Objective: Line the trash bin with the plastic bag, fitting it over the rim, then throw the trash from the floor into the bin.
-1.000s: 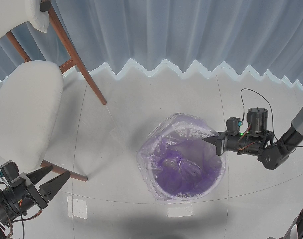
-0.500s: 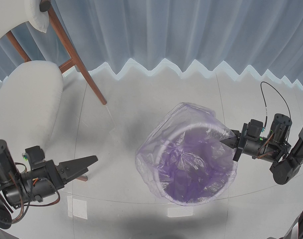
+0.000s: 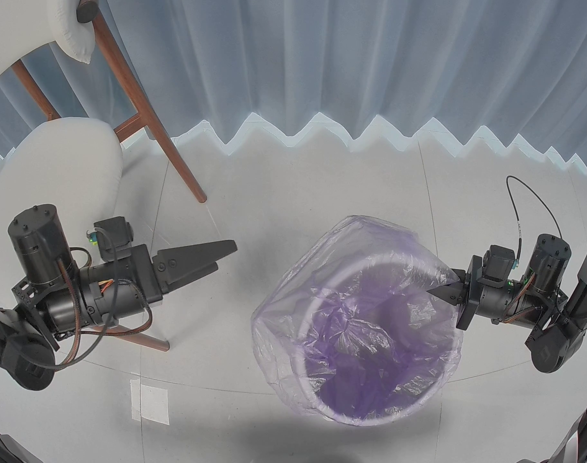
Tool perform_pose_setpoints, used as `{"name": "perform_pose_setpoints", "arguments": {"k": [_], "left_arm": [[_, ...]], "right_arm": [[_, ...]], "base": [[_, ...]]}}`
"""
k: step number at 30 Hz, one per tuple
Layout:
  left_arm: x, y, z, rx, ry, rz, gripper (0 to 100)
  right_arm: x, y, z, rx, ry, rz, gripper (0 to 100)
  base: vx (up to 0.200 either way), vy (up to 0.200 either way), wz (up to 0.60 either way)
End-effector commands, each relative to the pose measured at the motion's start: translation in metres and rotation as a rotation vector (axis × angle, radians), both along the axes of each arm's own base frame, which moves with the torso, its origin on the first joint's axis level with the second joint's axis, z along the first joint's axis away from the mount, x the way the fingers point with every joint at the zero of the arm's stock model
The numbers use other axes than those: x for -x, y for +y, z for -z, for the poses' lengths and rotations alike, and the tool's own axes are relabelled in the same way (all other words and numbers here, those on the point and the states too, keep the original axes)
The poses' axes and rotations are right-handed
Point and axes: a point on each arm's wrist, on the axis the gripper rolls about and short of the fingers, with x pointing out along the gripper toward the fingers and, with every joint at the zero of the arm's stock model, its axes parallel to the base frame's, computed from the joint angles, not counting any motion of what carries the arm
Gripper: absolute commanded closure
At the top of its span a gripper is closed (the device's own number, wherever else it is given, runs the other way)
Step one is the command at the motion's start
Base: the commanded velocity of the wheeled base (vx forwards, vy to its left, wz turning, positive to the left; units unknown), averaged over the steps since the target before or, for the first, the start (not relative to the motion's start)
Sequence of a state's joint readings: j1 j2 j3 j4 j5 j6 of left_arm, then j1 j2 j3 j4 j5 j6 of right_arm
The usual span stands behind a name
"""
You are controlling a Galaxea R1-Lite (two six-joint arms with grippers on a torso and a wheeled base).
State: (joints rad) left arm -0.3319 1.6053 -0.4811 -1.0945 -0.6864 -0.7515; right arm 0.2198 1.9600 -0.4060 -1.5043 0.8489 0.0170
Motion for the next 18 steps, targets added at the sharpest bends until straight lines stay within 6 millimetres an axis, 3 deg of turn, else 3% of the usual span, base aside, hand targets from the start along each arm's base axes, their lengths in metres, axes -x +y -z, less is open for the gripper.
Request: {"name": "perform_pose_setpoints", "arguments": {"k": [1,7,11,18], "left_arm": [[-0.032,-0.012,0.018,-0.088,-0.066,0.035,0],[-0.047,-0.038,0.023,-0.151,-0.185,0.088,0],[-0.050,-0.064,0.018,-0.141,-0.215,0.107,0],[-0.057,-0.086,0.029,-0.148,-0.204,0.137,0]], "right_arm": [[0.010,0.008,-0.002,-0.004,0.016,-0.037,100],[0.017,0.014,0.000,-0.005,0.038,-0.059,100],[0.019,0.014,0.002,-0.002,0.045,-0.059,100],[0.017,0.014,0.000,-0.004,0.036,-0.060,100]], "base": [[0.000,0.000,0.00],[0.000,0.000,0.00],[0.000,0.000,0.00],[0.000,0.000,0.00]]}}
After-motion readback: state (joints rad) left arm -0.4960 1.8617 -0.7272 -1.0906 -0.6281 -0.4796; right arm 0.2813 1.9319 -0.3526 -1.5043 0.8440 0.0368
